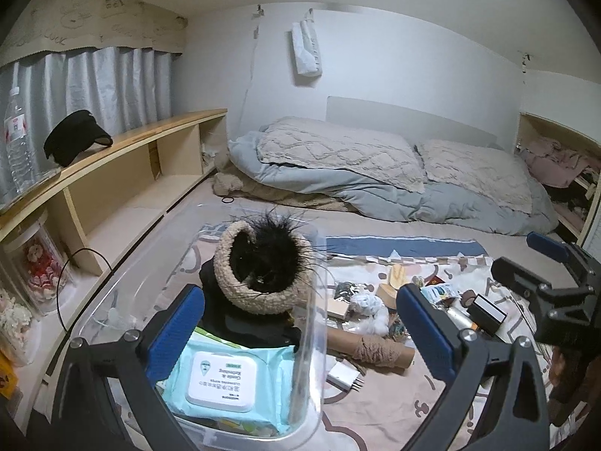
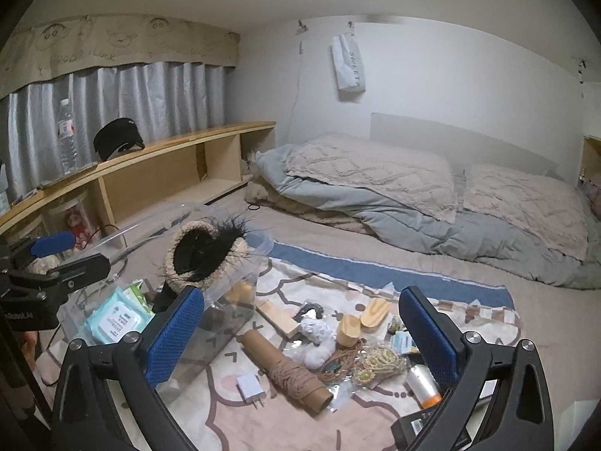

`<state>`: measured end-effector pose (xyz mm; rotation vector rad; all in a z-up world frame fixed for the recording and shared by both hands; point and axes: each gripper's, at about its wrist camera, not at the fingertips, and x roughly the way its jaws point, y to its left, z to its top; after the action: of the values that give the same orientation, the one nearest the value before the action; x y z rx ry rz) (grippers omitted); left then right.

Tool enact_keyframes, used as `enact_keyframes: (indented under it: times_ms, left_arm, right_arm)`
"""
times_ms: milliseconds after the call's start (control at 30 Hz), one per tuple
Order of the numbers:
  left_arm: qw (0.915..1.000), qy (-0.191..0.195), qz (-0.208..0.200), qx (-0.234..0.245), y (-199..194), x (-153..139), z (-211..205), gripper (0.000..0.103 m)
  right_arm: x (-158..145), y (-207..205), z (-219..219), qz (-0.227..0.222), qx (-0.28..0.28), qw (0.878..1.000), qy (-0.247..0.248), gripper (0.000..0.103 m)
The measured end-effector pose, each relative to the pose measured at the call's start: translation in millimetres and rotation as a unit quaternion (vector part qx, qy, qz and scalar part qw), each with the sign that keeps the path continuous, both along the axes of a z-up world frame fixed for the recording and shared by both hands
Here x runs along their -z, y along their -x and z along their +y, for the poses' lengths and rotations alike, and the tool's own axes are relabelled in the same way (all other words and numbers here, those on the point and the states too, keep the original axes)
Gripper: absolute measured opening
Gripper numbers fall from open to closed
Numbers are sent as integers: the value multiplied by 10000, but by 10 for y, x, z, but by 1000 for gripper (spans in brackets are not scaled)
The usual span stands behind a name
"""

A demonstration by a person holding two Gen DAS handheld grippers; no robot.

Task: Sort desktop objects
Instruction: 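Open both tools and withdraw them from the clear bin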

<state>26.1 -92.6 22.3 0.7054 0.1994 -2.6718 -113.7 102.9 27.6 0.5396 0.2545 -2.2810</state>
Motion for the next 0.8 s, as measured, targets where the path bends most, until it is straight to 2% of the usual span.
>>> enact_keyframes:
  times_ms: [500, 800]
  left_arm:
    - [9993, -17, 38, 365, 329, 86, 285, 103]
    - [9986, 87, -55, 523, 608, 234, 472, 103]
  right_arm:
    - [87, 265, 690, 98, 690, 9975, -87, 103]
    - [299, 577, 1055, -287, 1244, 9917, -126, 103]
